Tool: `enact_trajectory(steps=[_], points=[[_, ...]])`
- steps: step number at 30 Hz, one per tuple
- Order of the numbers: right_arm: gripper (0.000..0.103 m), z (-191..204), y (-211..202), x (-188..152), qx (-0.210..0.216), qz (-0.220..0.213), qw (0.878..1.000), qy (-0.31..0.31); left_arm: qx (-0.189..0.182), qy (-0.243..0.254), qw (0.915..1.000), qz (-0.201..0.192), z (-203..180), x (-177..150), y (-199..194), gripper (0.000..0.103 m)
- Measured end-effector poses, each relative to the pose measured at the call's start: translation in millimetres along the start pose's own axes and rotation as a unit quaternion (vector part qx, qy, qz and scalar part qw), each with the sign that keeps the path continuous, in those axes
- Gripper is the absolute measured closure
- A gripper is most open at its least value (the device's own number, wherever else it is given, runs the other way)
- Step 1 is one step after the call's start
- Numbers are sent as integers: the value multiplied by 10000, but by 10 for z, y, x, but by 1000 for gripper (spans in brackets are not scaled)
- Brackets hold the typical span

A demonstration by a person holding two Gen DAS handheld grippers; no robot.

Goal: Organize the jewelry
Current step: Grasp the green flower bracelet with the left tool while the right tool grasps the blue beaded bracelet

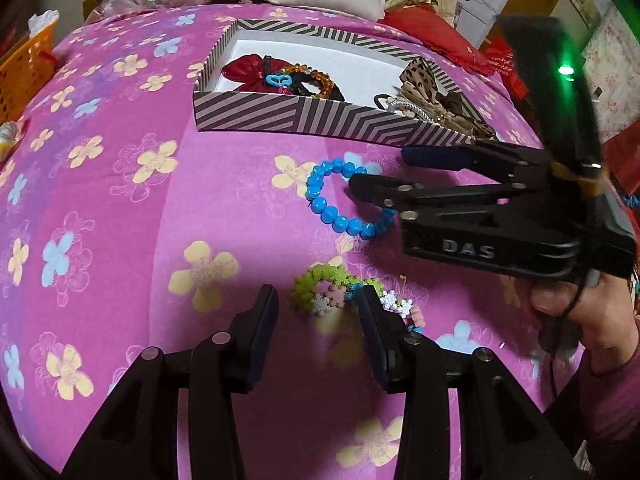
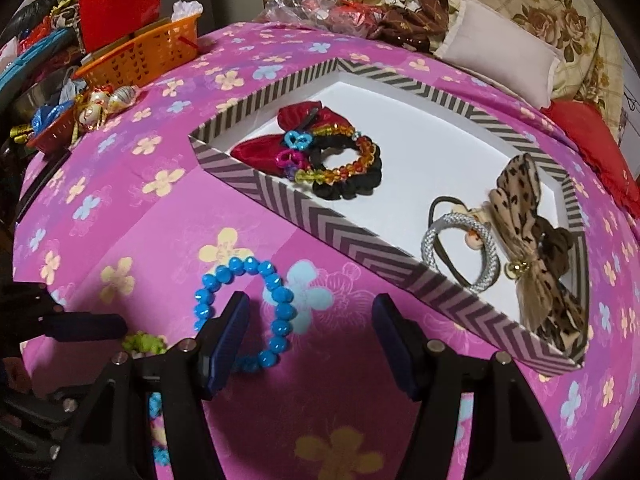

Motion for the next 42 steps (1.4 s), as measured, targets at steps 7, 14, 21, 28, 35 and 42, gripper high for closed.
enact_trajectory(steps=[7,14,21,28,35,42], points=[[86,62,3,-22,-93,-260,9993,-240,16,110,9999,-108,-4,30,16,85],[94,8,-133,-159,-65,-337,9993,-177,-267,48,9996,-114,59,8,35,103],[94,-73,-347,-268,-47,-492,9988,-37,-547,-142,9982,-205,102,3,-97,103],[94,-172,-347,-389,-39,-395,9991,128,-418,-623,9967,-295,131,69,-74,81],[94,-287,-301,-525,-74,-271,9993,260,115,-370,9990,-200,-71,196,92,81],[94,-377,-317,-577,37,-273,9988,407,146,-153,9996,-169,-193,234,168,103]])
Point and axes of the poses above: each gripper's, at about its wrist camera, not at the fingertips, and y roughly the way its jaws point, z to its left, x to its top, the point moved 1 cm from there along y, roughly the way its jaws point, and after that the axes turned 6 degrees about z, right-handed, at the moved point
